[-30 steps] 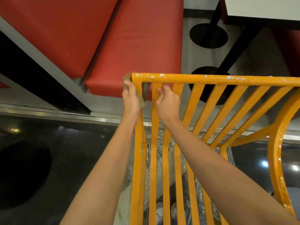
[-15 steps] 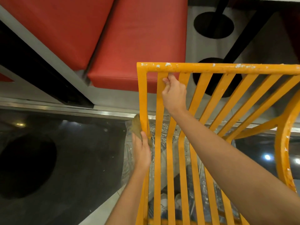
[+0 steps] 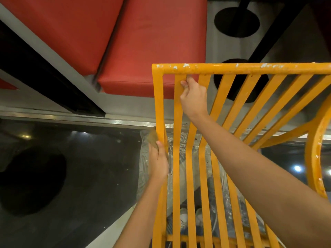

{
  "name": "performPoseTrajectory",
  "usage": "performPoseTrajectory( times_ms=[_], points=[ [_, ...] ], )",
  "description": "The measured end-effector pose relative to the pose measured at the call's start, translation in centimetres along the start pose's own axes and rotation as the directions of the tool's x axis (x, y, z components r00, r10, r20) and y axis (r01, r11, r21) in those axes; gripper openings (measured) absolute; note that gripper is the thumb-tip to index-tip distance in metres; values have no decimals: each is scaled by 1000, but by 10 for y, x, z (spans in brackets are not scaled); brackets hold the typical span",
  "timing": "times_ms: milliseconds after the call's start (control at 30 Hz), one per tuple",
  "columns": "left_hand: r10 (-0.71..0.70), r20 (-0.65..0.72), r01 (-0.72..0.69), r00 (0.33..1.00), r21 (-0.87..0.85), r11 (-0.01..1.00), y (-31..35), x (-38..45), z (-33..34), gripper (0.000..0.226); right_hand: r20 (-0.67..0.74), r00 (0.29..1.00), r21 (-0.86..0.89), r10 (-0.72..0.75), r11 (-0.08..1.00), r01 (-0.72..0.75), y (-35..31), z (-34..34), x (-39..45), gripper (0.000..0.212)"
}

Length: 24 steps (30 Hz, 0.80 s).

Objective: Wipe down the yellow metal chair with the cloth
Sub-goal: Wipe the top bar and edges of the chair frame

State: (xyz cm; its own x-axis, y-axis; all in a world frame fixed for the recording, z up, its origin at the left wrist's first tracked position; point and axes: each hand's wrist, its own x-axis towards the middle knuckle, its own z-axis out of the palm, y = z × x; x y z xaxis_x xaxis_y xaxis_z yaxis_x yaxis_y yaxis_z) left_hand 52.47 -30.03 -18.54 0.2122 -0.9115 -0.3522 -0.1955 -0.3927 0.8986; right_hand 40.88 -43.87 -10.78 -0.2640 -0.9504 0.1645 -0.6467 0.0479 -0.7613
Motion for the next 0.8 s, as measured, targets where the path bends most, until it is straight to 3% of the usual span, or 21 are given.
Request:
performPoseTrajectory(
  times_ms=[100, 200, 367, 467, 533, 600, 667, 700, 800],
  points=[
    [161, -97, -165, 982, -40, 985, 48, 40, 11, 64, -8, 1000, 10, -11, 1000, 11, 0, 1, 0, 20],
    [230, -177, -251, 957, -105, 962, 113, 83, 18, 68, 8, 1000, 10, -22, 1000, 22, 1, 0, 2, 20],
    [244, -168, -282, 955, -274, 919, 160, 84, 10, 46, 44, 999, 39, 0, 999, -2, 0, -2, 3, 21],
    [136, -142, -186, 981, -448, 875, 142, 75, -2, 56, 114, 993, 43, 2, 999, -7, 1, -7, 3, 21],
    [115, -200, -200, 973, -482, 853, 149, 74, -7, 55, 160, 987, 22, 4, 1000, -8, 0, -14, 2, 23],
    [314, -265, -391, 912, -331, 859, 173, 72, -7, 47, 151, 989, -40, -1, 999, 7, -1, -26, -2, 24],
    [576, -191, -594, 795, -52, 803, 189, 75, -3, 49, 69, 997, -62, -25, 998, 30, -1, -41, -10, 21],
    [641, -119, -634, 758, 95, 768, 193, 78, 1, 53, 0, 998, -36, -63, 997, 63, -1, -49, -17, 18],
    [650, 55, -593, 758, 473, 651, 186, 77, 17, 59, -184, 953, -53, -241, 970, 235, -4, -75, -31, 10]
  ],
)
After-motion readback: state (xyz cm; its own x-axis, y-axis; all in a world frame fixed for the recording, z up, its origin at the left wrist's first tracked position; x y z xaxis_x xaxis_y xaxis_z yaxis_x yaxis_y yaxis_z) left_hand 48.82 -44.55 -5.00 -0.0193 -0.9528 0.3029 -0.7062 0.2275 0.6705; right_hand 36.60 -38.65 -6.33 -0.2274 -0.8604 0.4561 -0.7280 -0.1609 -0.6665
